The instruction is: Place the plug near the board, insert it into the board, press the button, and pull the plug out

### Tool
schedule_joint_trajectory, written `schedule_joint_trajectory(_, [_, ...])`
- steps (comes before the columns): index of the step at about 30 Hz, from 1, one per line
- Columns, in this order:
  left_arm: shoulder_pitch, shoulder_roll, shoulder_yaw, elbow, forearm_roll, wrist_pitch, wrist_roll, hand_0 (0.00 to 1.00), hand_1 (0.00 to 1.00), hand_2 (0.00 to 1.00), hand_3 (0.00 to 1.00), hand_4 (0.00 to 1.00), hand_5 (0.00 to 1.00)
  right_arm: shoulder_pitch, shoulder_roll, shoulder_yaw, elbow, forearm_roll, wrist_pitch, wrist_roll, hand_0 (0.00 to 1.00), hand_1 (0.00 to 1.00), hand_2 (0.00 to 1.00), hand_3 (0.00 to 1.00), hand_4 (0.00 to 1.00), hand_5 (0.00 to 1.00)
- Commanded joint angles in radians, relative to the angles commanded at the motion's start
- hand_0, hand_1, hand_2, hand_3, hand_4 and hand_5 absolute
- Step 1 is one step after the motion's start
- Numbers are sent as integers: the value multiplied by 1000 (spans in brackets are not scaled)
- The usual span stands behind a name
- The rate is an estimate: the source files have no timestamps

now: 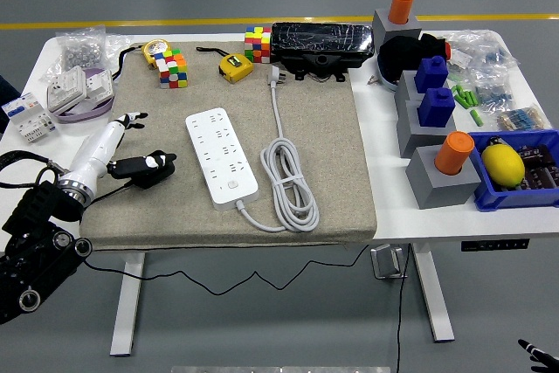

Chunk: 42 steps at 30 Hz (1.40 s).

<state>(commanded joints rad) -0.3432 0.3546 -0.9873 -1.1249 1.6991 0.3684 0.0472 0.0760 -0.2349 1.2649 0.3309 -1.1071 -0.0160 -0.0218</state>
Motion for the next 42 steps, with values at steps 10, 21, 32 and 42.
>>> schedule_joint_trajectory(10, [61, -34, -156, -81, -335, 177, -226, 489, 550, 525, 552, 883, 304, 14, 3, 0, -9, -3, -2, -3, 646, 641, 615, 546, 977, 528])
schedule_joint_trajectory(21, [81, -51, -253, -79, -607, 159, -258, 467, 520, 516, 548, 810, 256, 28, -1, 9, -18, -8, -4, -6, 646, 642, 615, 543, 975, 531])
schedule_joint_trajectory(32, [80, -54, -294, -108, -591, 146, -245, 487, 525, 517, 550, 781, 249, 29, -2, 15, -15, -18, -6, -4, 647, 642, 613, 543, 974, 531])
schedule_joint_trajectory(42, [86, -50, -302, -119, -583, 142, -237, 486, 525, 518, 550, 778, 251, 27, 5, 16, -15, -19, -6, -4, 647, 642, 614, 544, 973, 536])
